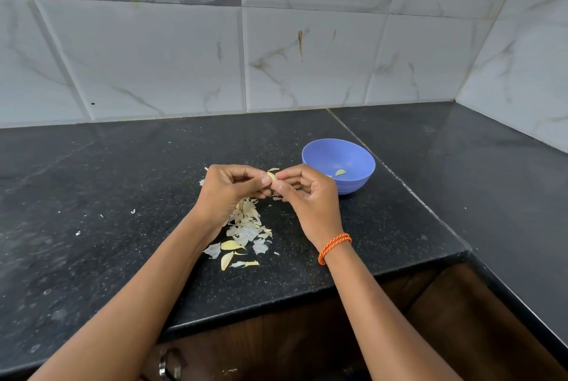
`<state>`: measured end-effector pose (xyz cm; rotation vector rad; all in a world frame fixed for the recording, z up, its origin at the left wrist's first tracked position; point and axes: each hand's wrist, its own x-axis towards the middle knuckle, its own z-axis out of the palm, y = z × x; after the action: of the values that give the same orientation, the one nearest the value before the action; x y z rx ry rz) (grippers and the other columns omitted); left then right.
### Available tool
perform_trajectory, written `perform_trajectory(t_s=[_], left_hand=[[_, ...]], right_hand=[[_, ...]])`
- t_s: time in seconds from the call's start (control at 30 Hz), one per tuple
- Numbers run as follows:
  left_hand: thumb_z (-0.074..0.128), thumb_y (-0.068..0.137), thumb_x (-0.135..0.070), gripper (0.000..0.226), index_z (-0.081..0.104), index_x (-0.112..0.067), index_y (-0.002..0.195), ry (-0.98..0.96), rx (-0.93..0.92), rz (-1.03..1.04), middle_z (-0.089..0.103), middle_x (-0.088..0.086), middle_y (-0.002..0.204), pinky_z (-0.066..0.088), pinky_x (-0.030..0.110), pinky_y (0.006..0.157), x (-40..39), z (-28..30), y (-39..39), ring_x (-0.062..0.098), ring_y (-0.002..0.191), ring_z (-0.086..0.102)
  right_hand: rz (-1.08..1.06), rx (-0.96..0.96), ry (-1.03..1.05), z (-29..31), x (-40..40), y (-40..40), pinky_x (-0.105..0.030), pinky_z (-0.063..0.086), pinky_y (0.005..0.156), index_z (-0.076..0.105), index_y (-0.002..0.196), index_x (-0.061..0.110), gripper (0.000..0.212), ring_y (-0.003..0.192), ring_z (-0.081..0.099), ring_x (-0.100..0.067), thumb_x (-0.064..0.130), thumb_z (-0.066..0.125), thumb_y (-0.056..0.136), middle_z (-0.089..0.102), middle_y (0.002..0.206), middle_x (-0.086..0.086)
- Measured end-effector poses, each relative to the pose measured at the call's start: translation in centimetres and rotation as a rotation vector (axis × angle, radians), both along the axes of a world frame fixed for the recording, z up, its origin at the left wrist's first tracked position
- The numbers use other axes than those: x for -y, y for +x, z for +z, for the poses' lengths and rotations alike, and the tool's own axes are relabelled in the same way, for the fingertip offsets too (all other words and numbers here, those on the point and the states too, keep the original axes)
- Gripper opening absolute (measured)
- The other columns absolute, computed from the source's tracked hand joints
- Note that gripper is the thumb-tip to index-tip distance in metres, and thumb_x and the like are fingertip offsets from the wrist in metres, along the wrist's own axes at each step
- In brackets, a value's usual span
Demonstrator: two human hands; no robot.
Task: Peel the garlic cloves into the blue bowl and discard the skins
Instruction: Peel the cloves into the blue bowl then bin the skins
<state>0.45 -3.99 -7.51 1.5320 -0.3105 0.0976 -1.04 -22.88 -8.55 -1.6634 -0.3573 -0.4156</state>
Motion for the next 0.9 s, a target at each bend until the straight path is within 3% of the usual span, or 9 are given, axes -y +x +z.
perform_trajectory(t_s=[0.17,0.47,0.67,0.8,0.9], left_hand=[[0.080,0.092,-0.002,0.013,0.081,0.008,0.099,0.035,0.036,0.035,0.080,0.024,0.091,0.064,0.029,0.077,0.12,0.01,0.05,0.027,0.079,0.076],[0.079,0.093,-0.001,0.009,0.081,0.006,0.098,0.076,0.095,0.012,0.080,0.022,0.088,0.063,0.027,0.074,0.07,0.01,-0.10,0.025,0.077,0.076],[0.079,0.093,-0.001,0.009,0.081,0.007,0.096,0.069,0.095,0.008,0.080,0.021,0.088,0.063,0.029,0.078,0.16,0.01,-0.14,0.024,0.079,0.077],[0.081,0.094,-0.006,0.007,0.083,0.000,0.096,0.108,0.097,0.036,0.080,0.016,0.087,0.063,0.030,0.078,0.37,-0.15,0.04,0.024,0.078,0.075],[0.079,0.097,-0.008,0.008,0.083,-0.001,0.097,0.153,0.115,0.050,0.080,0.013,0.088,0.063,0.030,0.077,0.47,-0.38,0.12,0.024,0.078,0.076]], right_hand=[[0.045,-0.045,0.046,-0.15,0.05,0.11,-0.031,0.065,0.071,0.076,0.105,-0.001,0.011,0.077,0.080,-0.024,0.005,0.077,0.096,0.080,0.087,-0.012],[0.170,-0.203,0.186,0.09,0.33,0.29,-0.034,0.066,0.073,0.071,0.105,-0.011,0.011,0.076,0.079,-0.034,-0.003,0.070,0.098,0.079,0.086,-0.023],[0.286,-0.329,0.311,0.32,0.55,0.38,-0.033,0.065,0.071,0.068,0.107,-0.015,0.015,0.074,0.077,-0.032,-0.002,0.066,0.100,0.076,0.090,-0.029],[0.207,-0.284,0.256,0.14,0.33,0.36,-0.034,0.064,0.067,0.069,0.105,-0.011,0.012,0.071,0.075,-0.032,0.000,0.066,0.101,0.076,0.087,-0.027],[0.054,-0.155,0.074,-0.32,-0.13,0.21,-0.037,0.064,0.065,0.074,0.102,0.001,0.007,0.072,0.077,-0.027,0.006,0.068,0.101,0.078,0.082,-0.014]])
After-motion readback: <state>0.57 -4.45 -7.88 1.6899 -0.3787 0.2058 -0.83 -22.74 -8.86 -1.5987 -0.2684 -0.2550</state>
